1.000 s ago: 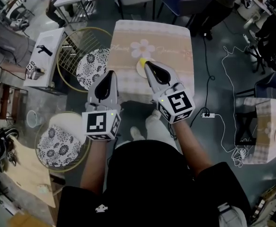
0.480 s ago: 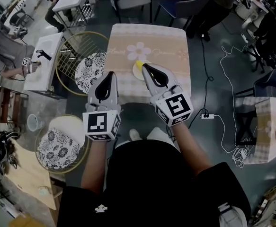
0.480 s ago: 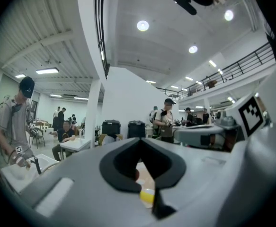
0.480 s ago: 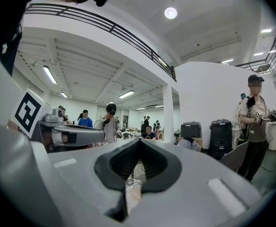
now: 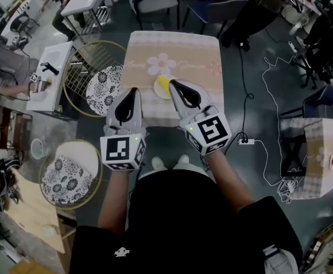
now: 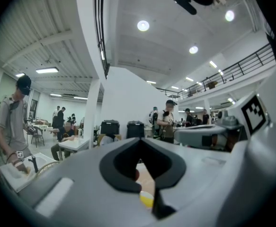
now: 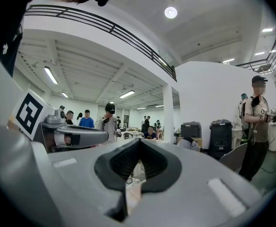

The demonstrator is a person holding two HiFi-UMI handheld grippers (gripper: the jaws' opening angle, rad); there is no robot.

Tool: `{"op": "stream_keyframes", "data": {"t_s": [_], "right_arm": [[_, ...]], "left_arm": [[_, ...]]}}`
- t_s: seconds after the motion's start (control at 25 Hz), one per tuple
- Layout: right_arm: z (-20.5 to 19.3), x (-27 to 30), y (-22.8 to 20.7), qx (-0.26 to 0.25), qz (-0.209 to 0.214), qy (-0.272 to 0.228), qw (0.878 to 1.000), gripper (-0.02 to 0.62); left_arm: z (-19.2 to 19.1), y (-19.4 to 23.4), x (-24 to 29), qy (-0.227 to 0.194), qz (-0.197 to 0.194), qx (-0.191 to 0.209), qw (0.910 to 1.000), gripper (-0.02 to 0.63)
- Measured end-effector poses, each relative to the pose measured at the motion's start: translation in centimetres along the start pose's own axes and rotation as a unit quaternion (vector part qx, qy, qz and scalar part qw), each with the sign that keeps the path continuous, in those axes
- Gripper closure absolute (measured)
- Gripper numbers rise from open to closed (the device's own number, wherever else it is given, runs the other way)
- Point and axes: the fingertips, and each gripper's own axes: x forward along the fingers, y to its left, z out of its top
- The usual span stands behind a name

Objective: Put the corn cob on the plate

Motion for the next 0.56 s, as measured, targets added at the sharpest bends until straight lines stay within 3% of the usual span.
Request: {"op": "stream_keyframes", "data": {"t_s": [0.56], "right_arm": [[-0.25,-0.75,-0.12,0.001,0.0,0.001,1.0,0.594]], "left_arm": [[-0.47,-0.85,0.14,0.006,-0.003,-0.004,1.0,0.597]]}}
